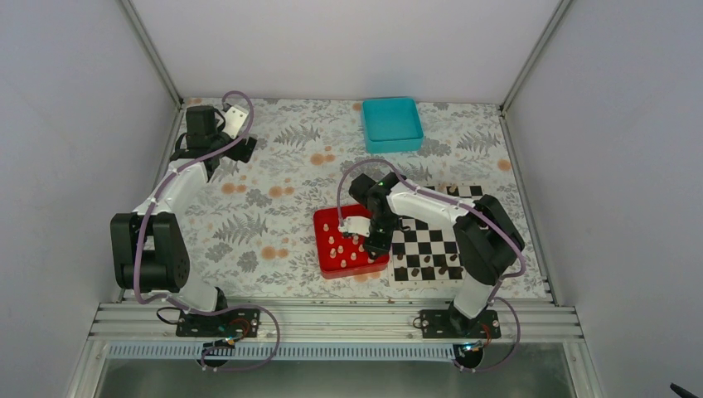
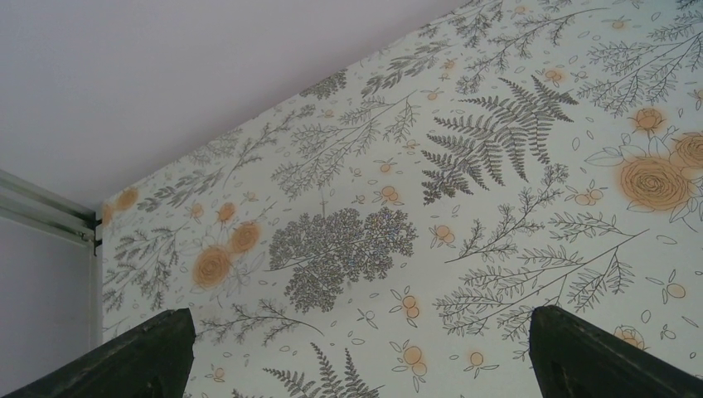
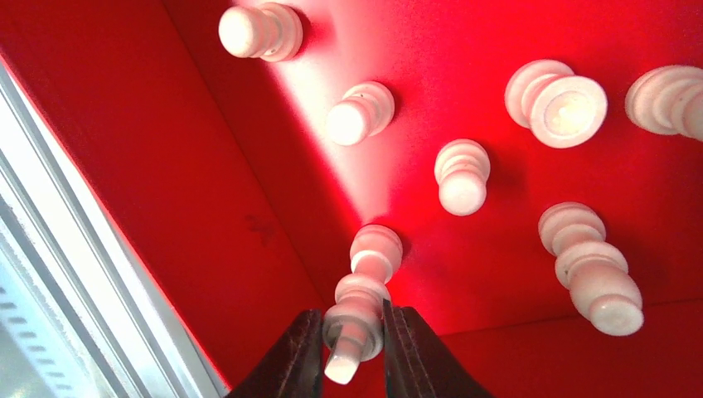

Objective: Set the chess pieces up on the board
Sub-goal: Pick up the chess piece from the storage box, then place the chess piece on the chessboard.

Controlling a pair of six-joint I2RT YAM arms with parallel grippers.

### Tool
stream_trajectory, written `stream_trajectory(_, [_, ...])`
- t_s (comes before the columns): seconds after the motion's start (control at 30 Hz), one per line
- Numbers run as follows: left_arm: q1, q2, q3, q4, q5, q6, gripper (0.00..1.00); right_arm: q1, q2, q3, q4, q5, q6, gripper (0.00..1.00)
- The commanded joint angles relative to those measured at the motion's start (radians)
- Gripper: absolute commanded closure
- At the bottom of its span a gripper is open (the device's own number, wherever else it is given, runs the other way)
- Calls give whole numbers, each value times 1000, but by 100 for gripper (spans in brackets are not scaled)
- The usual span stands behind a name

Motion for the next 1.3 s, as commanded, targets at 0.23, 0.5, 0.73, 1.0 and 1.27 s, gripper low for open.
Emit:
stream_trajectory(0.23, [-1, 12, 13, 3, 14, 7, 0, -28, -66, 71, -24, 31, -5, 89])
stream_trajectory(0.5, [-1, 10, 12, 5, 12, 9, 0, -225, -148, 254, -108, 142, -85, 91])
stream_trajectory(0.73, [-1, 6, 9, 7, 9, 10, 0, -527, -86, 316, -96, 152, -228, 90])
stream_trajectory(1.0, [-1, -1, 6, 8, 6, 10, 0, -724, 105, 387, -71, 94, -317, 90])
stream_trajectory(1.27, [-1, -1, 5, 9, -2, 12, 0, -738, 199, 417, -47, 64, -333, 90])
